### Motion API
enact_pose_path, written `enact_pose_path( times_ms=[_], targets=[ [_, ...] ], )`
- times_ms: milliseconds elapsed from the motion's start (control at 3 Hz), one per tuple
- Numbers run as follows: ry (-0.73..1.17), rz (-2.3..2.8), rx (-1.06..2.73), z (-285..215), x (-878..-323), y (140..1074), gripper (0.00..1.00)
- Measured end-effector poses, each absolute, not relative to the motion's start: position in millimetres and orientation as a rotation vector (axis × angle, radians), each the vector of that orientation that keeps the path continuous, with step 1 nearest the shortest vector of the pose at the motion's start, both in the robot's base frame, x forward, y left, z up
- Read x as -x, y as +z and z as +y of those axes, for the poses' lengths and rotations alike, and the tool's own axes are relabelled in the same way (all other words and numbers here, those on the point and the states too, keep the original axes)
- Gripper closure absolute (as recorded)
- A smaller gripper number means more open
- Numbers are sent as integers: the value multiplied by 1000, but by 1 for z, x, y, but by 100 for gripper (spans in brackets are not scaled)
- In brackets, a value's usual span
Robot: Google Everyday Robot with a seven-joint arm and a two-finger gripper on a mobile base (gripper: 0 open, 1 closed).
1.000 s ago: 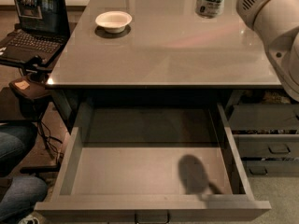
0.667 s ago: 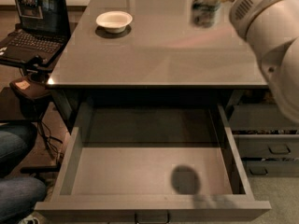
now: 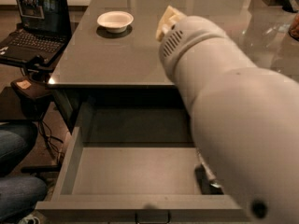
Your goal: Place 7up can into top drawer
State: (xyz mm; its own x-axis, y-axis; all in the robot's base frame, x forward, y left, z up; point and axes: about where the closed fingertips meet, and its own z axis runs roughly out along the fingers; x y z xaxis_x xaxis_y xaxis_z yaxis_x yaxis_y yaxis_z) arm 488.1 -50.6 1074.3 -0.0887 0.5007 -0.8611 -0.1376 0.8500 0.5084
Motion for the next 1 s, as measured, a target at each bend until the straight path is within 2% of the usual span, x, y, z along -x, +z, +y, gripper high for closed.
enact_pose_path(
  times_ms=[333, 1000],
  targets=[
    [557, 1604, -348, -44, -481, 1075, 89],
    [557, 1604, -348, -44, -481, 1075, 46]
  ],
)
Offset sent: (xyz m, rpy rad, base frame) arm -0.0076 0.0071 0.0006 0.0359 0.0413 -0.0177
